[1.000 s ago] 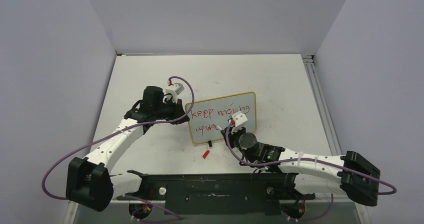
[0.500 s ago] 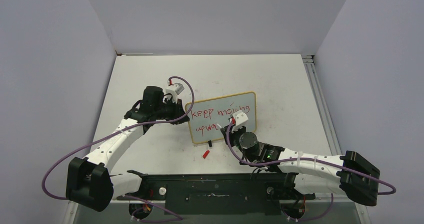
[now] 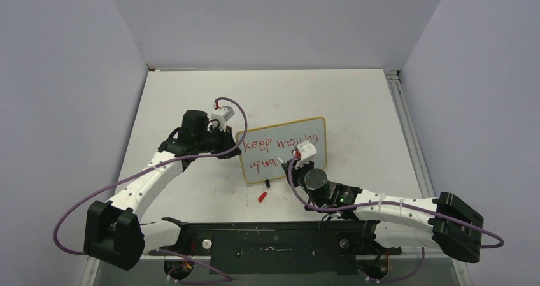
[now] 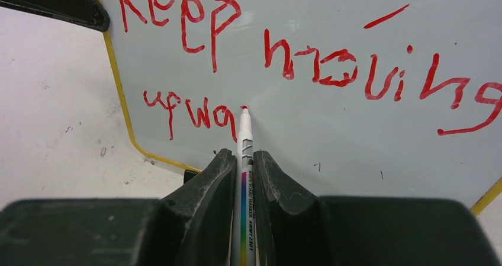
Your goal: Write a sentence on the whiteboard
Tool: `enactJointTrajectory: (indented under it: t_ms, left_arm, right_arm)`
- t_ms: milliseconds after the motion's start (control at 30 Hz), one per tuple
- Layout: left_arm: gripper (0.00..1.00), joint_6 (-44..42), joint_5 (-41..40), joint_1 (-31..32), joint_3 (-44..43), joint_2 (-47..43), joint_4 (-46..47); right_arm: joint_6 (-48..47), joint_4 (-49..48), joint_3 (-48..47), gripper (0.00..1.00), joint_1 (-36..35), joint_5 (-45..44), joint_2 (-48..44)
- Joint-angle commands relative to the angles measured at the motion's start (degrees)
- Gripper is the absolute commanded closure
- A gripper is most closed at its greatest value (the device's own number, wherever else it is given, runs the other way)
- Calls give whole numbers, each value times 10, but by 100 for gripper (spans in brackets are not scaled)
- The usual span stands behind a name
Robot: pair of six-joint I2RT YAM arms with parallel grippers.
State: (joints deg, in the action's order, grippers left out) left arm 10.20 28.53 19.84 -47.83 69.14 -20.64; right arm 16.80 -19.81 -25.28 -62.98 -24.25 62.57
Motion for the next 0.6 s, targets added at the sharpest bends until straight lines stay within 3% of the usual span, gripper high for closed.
enactJointTrajectory:
  t_ms: [0, 567]
  left_arm:
    - [100, -4, 4, 1, -16, 4, -3]
    - [100, -4, 5, 2, -15, 1, -3]
  right_arm:
    - [9, -3, -6, 95, 4, -30, -7]
    - [48, 13, 27, 95, 1, -13, -12]
